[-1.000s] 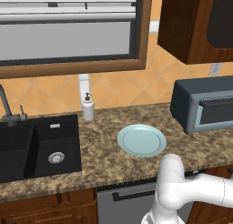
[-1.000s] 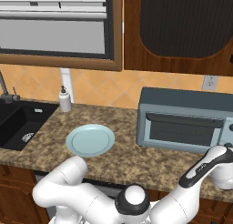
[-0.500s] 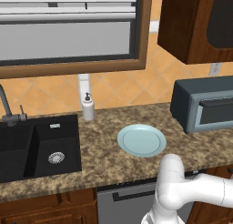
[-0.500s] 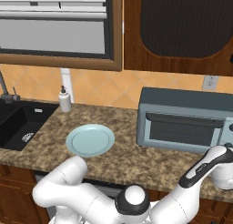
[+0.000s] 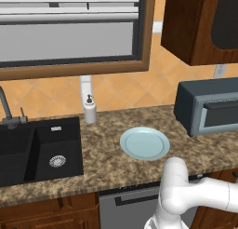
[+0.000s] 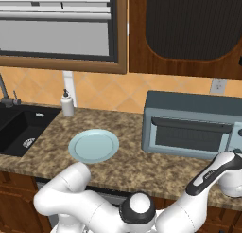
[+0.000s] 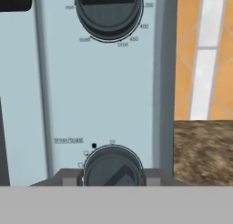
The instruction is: Pick up the kebab skewer and baguette bread, and place them inside the toaster oven. Close the toaster oven door and start by setting the timer.
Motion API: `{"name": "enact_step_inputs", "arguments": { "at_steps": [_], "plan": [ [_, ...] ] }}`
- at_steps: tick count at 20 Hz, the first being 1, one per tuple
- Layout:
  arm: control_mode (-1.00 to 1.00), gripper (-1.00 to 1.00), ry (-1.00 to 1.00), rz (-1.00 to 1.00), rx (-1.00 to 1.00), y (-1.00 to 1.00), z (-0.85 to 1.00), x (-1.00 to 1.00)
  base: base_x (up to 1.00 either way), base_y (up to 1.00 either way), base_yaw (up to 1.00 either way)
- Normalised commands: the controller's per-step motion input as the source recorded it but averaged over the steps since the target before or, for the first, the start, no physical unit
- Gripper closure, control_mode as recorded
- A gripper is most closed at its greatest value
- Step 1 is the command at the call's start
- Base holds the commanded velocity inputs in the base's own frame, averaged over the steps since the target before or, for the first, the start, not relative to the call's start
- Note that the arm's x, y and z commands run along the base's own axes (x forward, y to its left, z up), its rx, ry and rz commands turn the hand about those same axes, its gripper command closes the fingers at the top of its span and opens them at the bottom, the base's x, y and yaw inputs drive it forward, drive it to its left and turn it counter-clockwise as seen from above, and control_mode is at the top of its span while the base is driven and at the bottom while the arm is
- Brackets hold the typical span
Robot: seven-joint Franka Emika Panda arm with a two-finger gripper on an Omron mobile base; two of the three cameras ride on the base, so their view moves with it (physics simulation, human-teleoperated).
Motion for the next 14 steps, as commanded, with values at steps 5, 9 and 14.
{"name": "enact_step_inputs", "arguments": {
  "at_steps": [5,9,14],
  "plan": [
    [-1.00,1.00,-0.02,-0.01,0.00,0.00,0.05,0.15,0.00,0.00,0.00],
    [-1.00,1.00,-0.06,0.00,0.00,0.00,0.00,0.32,0.00,0.00,0.00],
    [-1.00,1.00,0.00,0.00,0.00,0.00,0.00,0.03,0.00,0.00,0.00]
  ]
}}
